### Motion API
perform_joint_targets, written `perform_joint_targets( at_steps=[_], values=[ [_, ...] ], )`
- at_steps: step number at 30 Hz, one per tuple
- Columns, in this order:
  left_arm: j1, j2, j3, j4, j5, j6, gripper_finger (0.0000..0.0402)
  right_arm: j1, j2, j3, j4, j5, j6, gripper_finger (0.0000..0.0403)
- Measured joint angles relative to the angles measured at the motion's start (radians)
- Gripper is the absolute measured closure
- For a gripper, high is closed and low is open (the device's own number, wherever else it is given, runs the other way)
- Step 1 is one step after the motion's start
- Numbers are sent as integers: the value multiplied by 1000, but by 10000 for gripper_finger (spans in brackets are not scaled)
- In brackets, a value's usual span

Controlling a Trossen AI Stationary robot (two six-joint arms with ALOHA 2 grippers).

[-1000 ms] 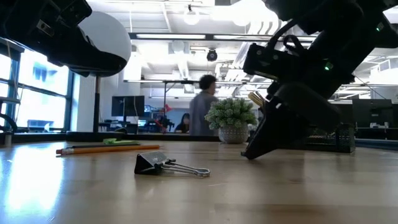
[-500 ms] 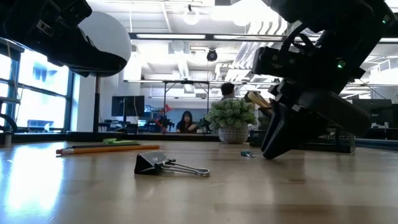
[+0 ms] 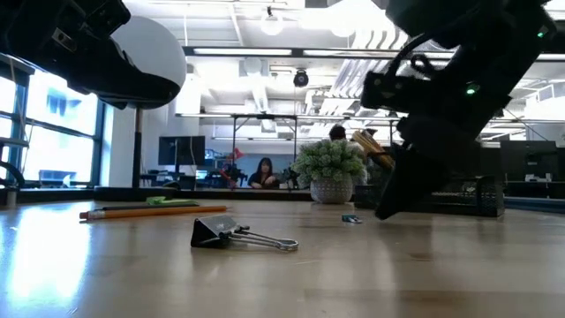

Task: Pick and place office supplies into organizer
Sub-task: Put the blue binder clip into the desk organizer

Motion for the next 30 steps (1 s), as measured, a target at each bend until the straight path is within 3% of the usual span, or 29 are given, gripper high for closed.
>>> perform_joint_targets(
  at_steps=[5,10,21,30],
  values=[
    [0,0,0,0,0,0,401,-25,4,3,-21,-55,202,306],
    [0,0,0,0,0,0,401,-33,1,4,-19,-93,279,299],
    [0,0,0,1,0,0,401,-28,2,4,24,-65,245,255],
    [0,0,0,2,0,0,401,-58,2,4,93,-42,162,263]
  ],
)
